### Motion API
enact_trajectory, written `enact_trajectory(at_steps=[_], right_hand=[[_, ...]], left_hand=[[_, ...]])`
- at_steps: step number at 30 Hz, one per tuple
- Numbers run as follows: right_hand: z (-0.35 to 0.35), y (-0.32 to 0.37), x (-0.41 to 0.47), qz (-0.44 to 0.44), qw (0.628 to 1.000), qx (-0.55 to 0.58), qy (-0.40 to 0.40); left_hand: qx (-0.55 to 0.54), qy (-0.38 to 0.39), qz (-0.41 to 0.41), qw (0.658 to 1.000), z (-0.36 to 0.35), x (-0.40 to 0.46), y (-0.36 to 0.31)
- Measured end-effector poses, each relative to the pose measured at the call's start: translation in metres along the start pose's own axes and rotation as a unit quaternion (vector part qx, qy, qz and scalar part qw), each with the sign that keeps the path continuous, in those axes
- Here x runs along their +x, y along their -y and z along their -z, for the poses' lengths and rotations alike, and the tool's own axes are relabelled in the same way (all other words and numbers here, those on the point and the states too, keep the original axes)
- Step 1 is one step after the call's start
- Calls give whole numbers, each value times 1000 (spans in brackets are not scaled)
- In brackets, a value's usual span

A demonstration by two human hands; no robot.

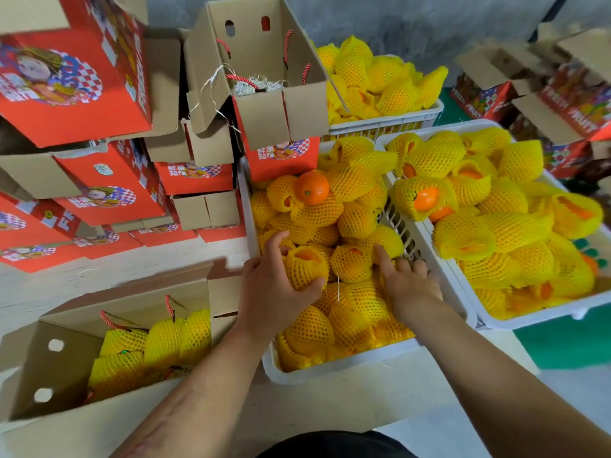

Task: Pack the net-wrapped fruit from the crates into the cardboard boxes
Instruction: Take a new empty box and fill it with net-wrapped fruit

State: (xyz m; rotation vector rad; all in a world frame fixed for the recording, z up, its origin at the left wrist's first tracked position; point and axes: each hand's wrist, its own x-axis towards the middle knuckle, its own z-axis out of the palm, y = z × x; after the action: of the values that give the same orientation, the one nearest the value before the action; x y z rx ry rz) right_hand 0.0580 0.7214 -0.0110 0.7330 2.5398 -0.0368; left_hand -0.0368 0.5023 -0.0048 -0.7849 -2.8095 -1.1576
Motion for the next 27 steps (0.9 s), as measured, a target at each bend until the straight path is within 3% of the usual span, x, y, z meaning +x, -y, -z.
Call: enact_trajectory(at_steps=[4,7,8,9,11,14,16,19,21,24,27], right_hand=[[18,-5,-2,-9,998,40,-54],[27,-14,-7,-21,979,169,-111],[31,-17,-12,-27,952,277,-130],[35,-17,-19,-35,900,409,-145],[42,-7,-39,-53,768,625,-130],[43,36,-66,-13,635,772,39],[39,68,-81,34,599,792,115],[35,109,-96,96,607,776,145],[36,135,-104,121,640,746,141],[44,178,-115,155,737,655,64],[55,221,-122,149,762,630,-30]], left_hand=[[-22,24,10,999,1,-1,3],[-74,35,12,997,4,-2,4],[-106,36,19,994,6,-2,4],[-155,37,29,987,7,-4,5],[-294,28,57,954,13,-11,3],[-417,-6,91,904,24,-21,-1],[-459,-36,131,878,39,-25,5],[-511,-14,209,834,72,-25,34],[-511,10,235,827,97,-29,57],[-503,16,257,825,127,-41,83],[-518,13,289,805,147,-53,97]])
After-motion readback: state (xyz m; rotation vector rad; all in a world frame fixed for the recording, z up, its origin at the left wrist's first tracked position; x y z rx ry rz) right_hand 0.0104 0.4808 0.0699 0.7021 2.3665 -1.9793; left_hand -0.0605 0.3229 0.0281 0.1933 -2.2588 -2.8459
